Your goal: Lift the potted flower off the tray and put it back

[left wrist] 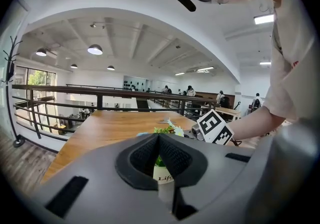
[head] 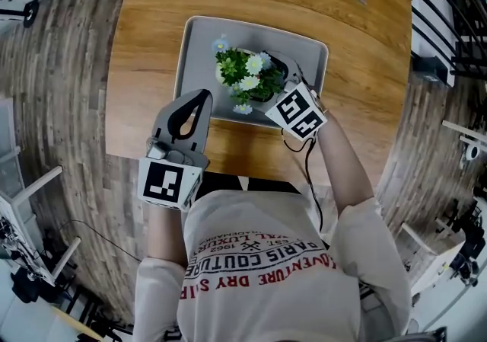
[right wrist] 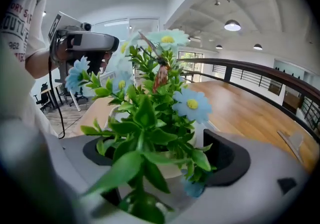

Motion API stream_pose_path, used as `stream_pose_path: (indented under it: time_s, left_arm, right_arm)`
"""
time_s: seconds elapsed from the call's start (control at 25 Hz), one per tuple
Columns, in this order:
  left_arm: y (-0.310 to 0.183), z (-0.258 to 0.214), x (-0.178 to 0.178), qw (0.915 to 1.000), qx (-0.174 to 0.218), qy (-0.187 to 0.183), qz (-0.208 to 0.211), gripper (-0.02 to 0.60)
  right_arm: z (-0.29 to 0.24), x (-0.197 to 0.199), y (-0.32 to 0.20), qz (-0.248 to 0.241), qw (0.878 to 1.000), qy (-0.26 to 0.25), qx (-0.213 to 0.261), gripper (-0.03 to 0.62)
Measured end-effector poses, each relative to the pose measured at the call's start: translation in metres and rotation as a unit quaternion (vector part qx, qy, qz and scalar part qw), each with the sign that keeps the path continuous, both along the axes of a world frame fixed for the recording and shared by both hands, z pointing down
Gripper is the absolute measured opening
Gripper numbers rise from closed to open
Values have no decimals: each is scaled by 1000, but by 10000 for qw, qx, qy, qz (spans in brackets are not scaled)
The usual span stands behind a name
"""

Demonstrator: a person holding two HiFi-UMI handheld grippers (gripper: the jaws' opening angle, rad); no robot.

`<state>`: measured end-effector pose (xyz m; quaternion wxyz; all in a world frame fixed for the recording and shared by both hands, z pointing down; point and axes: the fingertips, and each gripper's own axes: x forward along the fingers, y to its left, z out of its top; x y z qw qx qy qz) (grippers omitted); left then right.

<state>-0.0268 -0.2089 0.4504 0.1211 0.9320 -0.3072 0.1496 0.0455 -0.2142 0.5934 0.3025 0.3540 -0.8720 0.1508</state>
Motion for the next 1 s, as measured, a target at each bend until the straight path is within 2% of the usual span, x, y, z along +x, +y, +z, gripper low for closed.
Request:
stream_pose_path:
  time_s: [0.2, 0.4, 0.68, 0.8, 1.0]
  left_arm:
    - [-1, 14, 4, 9999, -138, 43, 27, 12]
    - [-3, 24, 2, 9998, -206, 32, 4, 12]
    - [-6, 29, -4, 9999, -152, 18, -14, 12]
    - [-5, 28, -8, 9999, -171, 17, 7, 12]
    - [-13, 20, -11, 9999, -70, -13, 71, 12]
  right_arm:
    - [2, -8, -8, 141, 9997, -186, 20, 486]
    - [16, -6, -8, 160, 9997, 78, 185, 483]
    - [13, -7, -9, 275, 9991, -83, 320, 483]
    - [8, -7, -11, 410, 9986, -166, 273, 483]
    - [-8, 5, -18, 813, 9955, -65, 485, 483]
